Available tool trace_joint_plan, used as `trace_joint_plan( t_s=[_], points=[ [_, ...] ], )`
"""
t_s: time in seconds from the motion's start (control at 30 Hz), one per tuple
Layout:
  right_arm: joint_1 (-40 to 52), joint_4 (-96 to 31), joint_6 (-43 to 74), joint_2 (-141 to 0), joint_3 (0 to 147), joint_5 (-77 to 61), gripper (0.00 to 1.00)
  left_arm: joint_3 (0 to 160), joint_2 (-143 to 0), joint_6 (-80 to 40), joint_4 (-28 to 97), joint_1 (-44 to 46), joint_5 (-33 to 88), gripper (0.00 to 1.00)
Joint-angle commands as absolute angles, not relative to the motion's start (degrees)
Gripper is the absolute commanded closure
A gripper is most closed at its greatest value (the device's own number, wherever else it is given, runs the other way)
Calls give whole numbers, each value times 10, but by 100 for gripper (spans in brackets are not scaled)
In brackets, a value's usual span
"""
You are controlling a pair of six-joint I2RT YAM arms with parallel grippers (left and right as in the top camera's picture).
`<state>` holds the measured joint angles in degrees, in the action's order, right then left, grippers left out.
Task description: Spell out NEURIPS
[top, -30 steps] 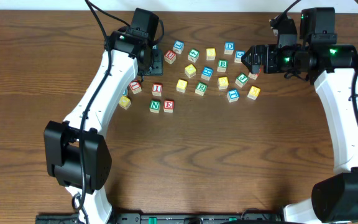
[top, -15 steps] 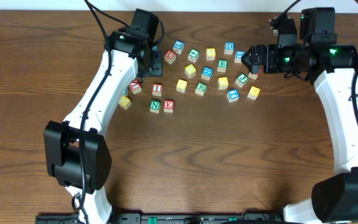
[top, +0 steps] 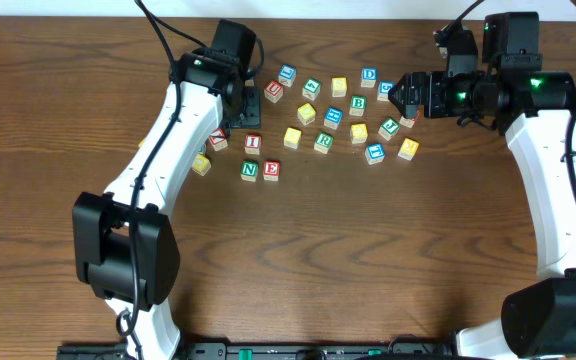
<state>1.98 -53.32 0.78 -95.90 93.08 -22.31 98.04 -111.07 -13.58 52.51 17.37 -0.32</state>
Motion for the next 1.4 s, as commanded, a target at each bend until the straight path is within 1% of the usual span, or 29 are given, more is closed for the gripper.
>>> trace_joint_plan(
  t_s=[0.0,0.4,0.6,0.83,1.37],
  points=[
    [16,-534,1,-959,940,-224,1,973,-1133,-142,526,175,-2,44],
    [16,-534,1,-959,940,-224,1,973,-1159,-142,514,175,0,44],
    [16,-534,1,-959,940,-224,1,970,-1178,-111,488,176,0,44],
    [16,-534,1,-959,940,-224,1,970,-1213,-107,471,176,0,43],
    [16,-534,1,-959,940,-224,1,969,-1242,-96,451,181,1,43]
  ],
)
